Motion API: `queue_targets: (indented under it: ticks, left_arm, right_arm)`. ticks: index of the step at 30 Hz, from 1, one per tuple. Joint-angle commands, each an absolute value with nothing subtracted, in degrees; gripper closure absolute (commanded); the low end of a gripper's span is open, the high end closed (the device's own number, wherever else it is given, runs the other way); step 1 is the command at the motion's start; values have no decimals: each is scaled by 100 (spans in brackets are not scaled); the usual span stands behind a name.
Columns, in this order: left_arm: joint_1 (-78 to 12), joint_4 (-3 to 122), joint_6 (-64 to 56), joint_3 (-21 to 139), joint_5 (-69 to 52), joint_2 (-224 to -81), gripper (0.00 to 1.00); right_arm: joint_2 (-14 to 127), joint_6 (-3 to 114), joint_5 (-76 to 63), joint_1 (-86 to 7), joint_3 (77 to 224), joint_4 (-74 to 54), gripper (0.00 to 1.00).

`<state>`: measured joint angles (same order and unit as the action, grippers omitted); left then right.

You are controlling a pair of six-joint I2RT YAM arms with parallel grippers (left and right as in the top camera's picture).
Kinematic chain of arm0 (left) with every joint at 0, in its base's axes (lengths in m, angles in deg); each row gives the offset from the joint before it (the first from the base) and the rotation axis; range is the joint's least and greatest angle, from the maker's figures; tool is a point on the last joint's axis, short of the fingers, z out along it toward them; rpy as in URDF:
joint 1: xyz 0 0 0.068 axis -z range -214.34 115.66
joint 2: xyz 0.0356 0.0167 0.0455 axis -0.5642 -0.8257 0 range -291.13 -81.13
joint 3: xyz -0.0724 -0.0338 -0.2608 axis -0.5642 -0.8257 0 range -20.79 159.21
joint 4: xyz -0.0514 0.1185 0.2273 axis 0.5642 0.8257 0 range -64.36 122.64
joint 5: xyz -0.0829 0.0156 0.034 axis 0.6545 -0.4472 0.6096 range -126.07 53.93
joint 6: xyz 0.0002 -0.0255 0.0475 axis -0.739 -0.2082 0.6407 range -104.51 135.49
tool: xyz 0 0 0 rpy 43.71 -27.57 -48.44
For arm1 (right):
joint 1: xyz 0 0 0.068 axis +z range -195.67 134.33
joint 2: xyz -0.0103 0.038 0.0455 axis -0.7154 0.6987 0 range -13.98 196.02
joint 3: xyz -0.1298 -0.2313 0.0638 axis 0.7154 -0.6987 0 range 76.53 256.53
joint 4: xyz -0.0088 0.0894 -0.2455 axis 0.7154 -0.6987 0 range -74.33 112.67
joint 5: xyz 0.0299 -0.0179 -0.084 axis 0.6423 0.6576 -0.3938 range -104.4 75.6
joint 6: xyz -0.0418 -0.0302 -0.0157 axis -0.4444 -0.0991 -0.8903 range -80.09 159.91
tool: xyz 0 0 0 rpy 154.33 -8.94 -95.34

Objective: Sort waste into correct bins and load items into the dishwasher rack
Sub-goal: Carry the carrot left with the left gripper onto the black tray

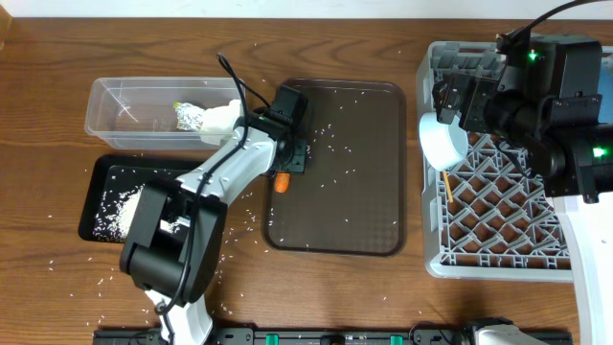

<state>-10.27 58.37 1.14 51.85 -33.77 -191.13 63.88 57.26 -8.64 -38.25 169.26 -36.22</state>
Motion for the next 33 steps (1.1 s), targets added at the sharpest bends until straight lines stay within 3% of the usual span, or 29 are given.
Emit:
queue_targets:
  ticks: [1,9,15,22,26,33]
  left_arm:
    - [-972,5761,162,5174,-3202,-19338,46]
    - [-902,5715,171,5174,-3296,-19532,52]
    - [-902,5704,166,5174,-3311,-19676,68]
    - [-902,5957,162,5216,-3307,-19471,70]
    - [-902,6342,162,5273,-3309,-19104,80]
    - [-946,7103,-70,5273,-3311,-18240,80]
  right_arm:
    - [6392,5658,-859,-3863,16921,-3618,1]
    - [6392,5658,-859,-3863,16921,-3650,1]
    - [6392,5658,-859,-3863,16921,-3653,1]
    - [6392,5656,-859,-3863,16921,-3655,1]
    - [6392,5658,-859,-3865,16921,-3648,1]
    - [6392,5656,-862,-3865,16921,-3648,1]
